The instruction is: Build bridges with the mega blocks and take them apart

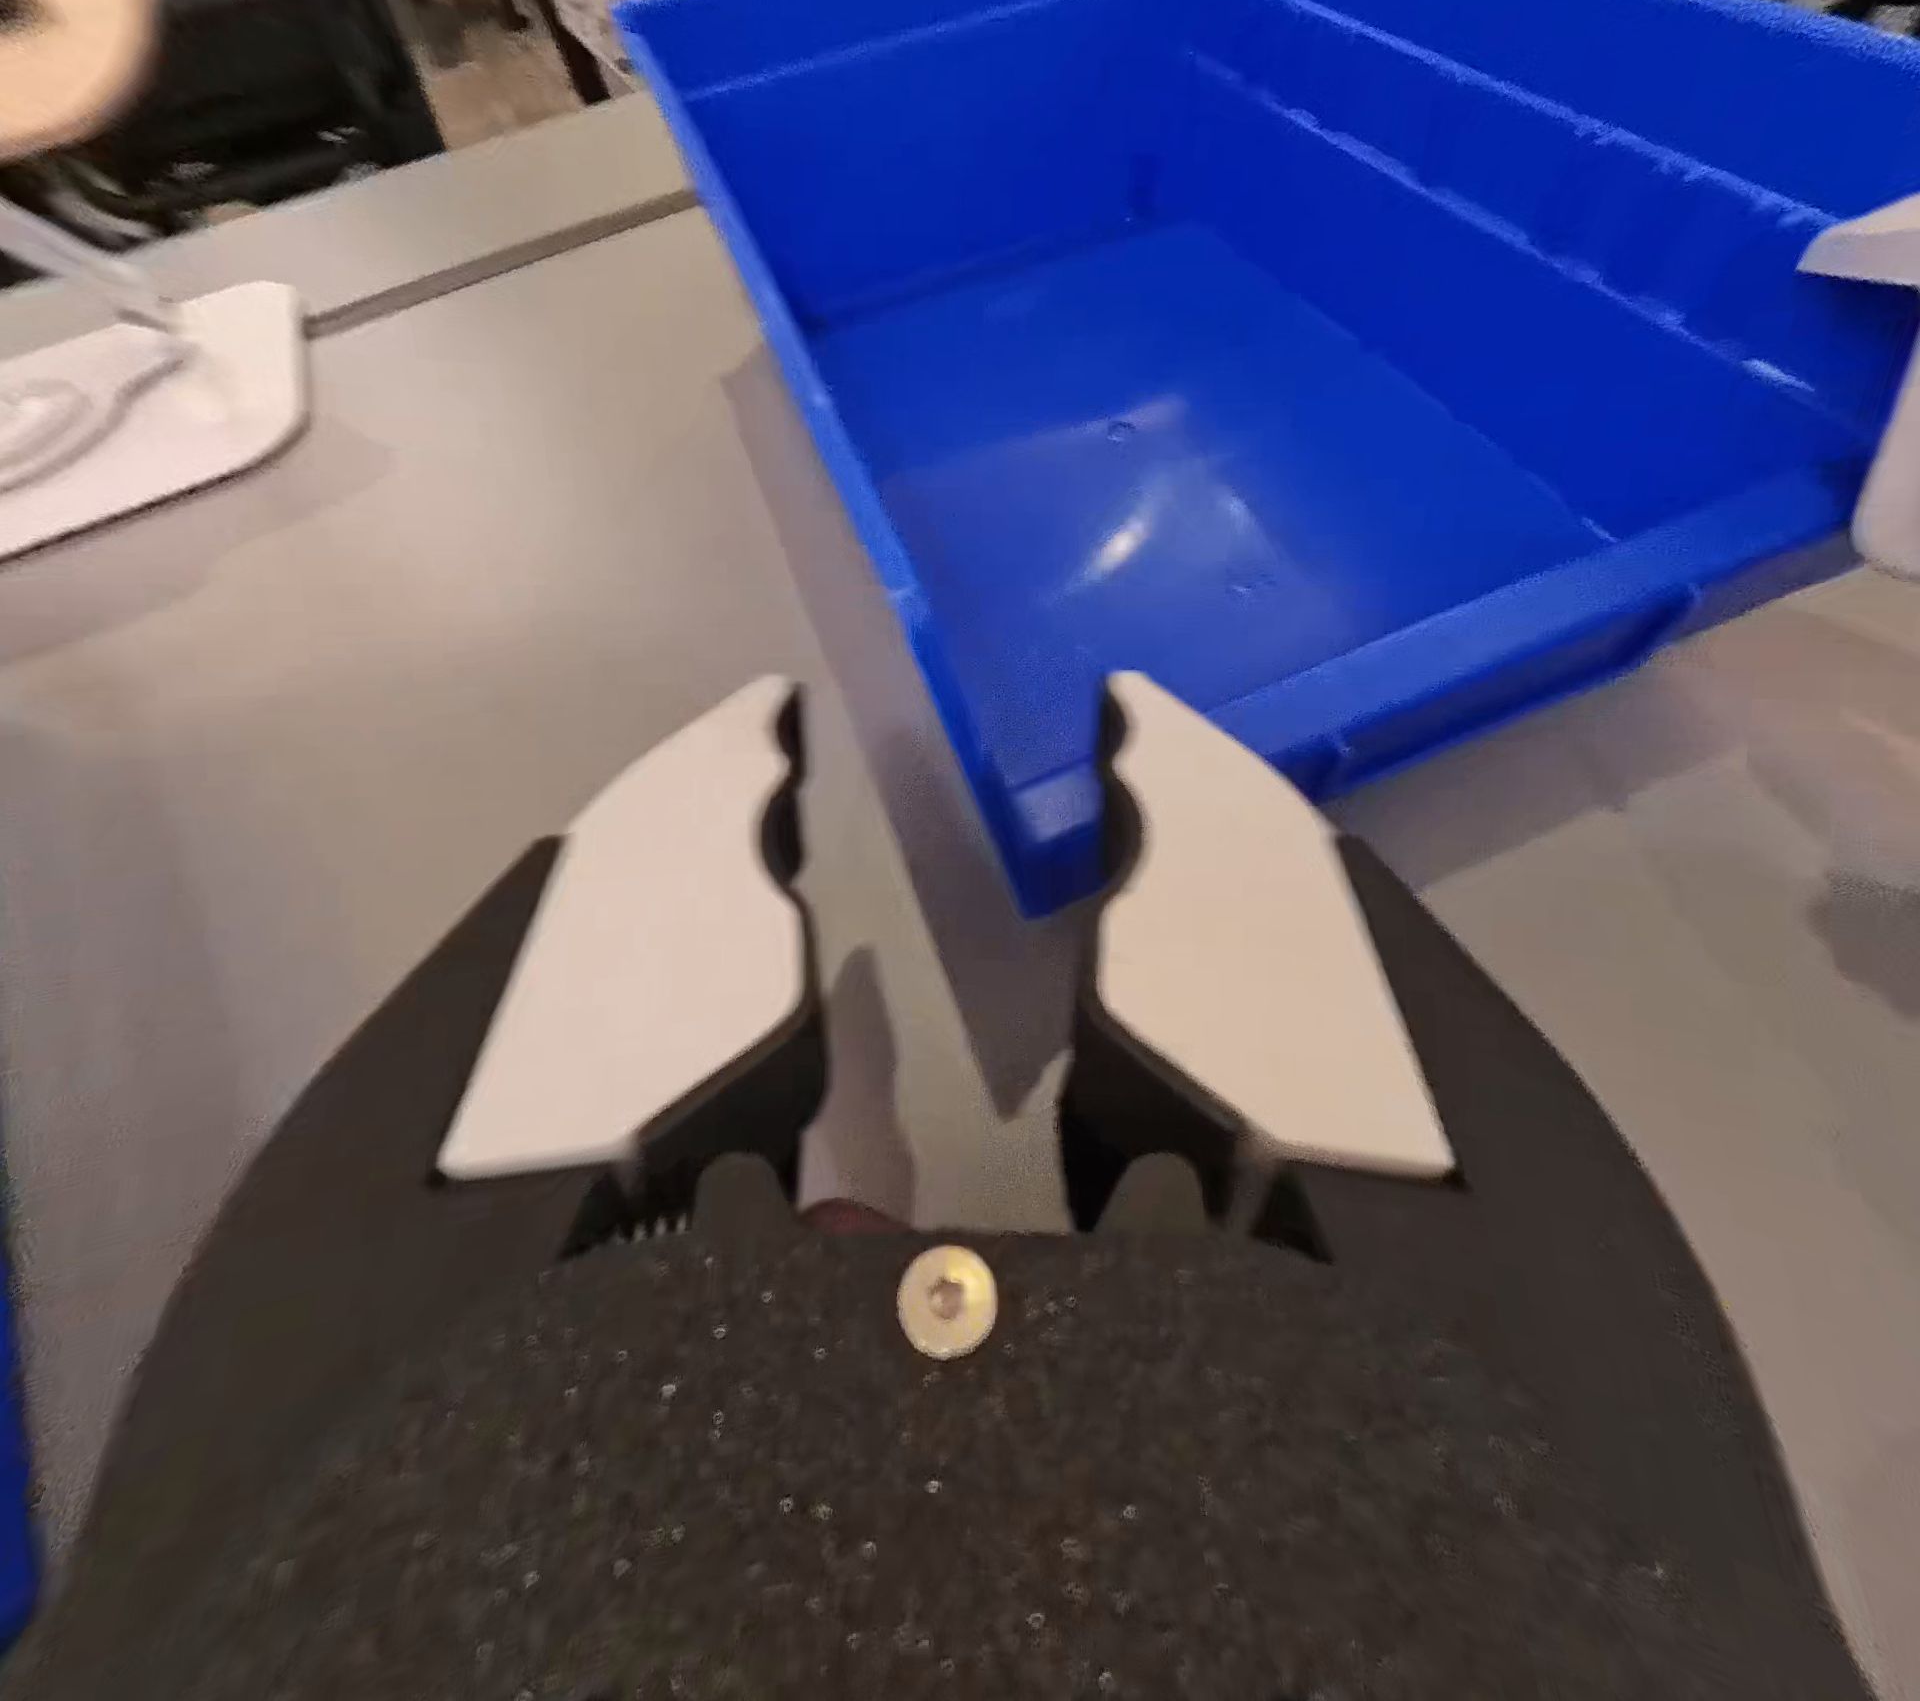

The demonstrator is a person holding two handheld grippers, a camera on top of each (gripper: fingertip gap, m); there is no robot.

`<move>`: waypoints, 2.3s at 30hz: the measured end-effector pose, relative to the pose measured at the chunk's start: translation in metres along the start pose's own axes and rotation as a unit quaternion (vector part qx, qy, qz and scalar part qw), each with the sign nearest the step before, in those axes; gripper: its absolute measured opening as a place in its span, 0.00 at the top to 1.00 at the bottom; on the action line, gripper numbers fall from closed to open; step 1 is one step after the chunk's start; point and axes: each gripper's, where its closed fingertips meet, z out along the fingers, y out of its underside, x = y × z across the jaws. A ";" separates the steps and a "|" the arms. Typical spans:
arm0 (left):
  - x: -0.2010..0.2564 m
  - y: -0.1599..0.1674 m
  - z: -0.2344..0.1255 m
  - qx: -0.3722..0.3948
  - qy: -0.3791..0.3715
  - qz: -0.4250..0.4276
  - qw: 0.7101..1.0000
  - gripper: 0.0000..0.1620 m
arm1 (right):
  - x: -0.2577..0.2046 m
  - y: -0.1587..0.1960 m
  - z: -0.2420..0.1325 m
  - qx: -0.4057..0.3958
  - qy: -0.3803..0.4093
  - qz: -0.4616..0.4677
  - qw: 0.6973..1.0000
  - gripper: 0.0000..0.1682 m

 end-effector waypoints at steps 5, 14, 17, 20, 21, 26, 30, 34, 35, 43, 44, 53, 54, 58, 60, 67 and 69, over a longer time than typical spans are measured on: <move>-0.018 -0.016 -0.086 0.028 0.075 -0.004 0.997 0.59 | 0.008 -0.026 -0.016 0.033 0.018 -0.015 0.999 0.76; -0.304 0.019 -0.249 0.080 -0.154 -0.095 0.980 0.60 | -0.245 -0.070 -0.074 0.099 -0.200 -0.179 0.958 0.71; -0.346 0.075 -0.247 0.035 -0.178 -0.158 0.971 0.60 | -0.348 -0.008 -0.080 0.050 -0.305 -0.189 0.932 0.71; -0.339 0.106 -0.226 0.013 -0.140 -0.200 0.970 0.61 | -0.400 0.061 -0.075 -0.010 -0.325 -0.198 0.925 0.71; -0.334 0.107 -0.220 0.013 -0.130 -0.200 0.971 0.61 | -0.401 0.075 -0.069 -0.016 -0.299 -0.205 0.932 0.71; -0.318 0.104 -0.190 -0.007 -0.122 -0.174 0.977 0.67 | -0.392 0.113 -0.045 -0.034 -0.233 -0.198 0.952 0.75; -0.325 0.111 -0.187 -0.021 -0.142 -0.196 0.970 0.88 | -0.381 0.124 -0.035 -0.046 -0.220 -0.185 0.957 0.97; -0.329 0.111 -0.192 -0.025 -0.170 -0.171 0.970 0.96 | -0.381 0.126 -0.044 -0.036 -0.178 -0.166 0.969 0.98; -0.333 0.111 -0.194 -0.027 -0.180 -0.158 0.970 0.97 | -0.384 0.125 -0.048 -0.026 -0.171 -0.161 0.972 0.98; -0.403 0.097 -0.238 -0.002 -0.210 -0.153 0.966 0.97 | -0.470 0.105 -0.067 0.019 -0.201 -0.129 0.971 0.98; -0.418 0.096 -0.244 -0.002 -0.216 -0.148 0.965 0.97 | -0.486 0.105 -0.067 0.019 -0.204 -0.128 0.970 0.98; -0.550 0.119 -0.292 -0.025 -0.235 -0.145 0.961 0.97 | -0.623 0.146 -0.066 -0.004 -0.215 -0.138 0.967 0.97; -0.562 0.127 -0.292 -0.031 -0.231 -0.145 0.962 0.97 | -0.634 0.154 -0.063 -0.012 -0.210 -0.141 0.967 0.97; -0.593 0.163 -0.278 -0.062 -0.207 -0.140 0.966 0.97 | -0.657 0.187 -0.046 -0.048 -0.178 -0.154 0.971 0.97; -0.598 0.178 -0.270 -0.058 -0.189 -0.140 0.970 0.97 | -0.659 0.204 -0.042 -0.059 -0.167 -0.155 0.972 0.95; -0.598 0.179 -0.270 -0.039 -0.187 -0.166 0.968 0.91 | -0.663 0.209 -0.049 -0.047 -0.223 -0.176 0.958 0.86; -0.602 0.181 -0.279 -0.044 -0.210 -0.169 0.962 0.84 | -0.661 0.204 -0.063 -0.056 -0.290 -0.174 0.939 0.86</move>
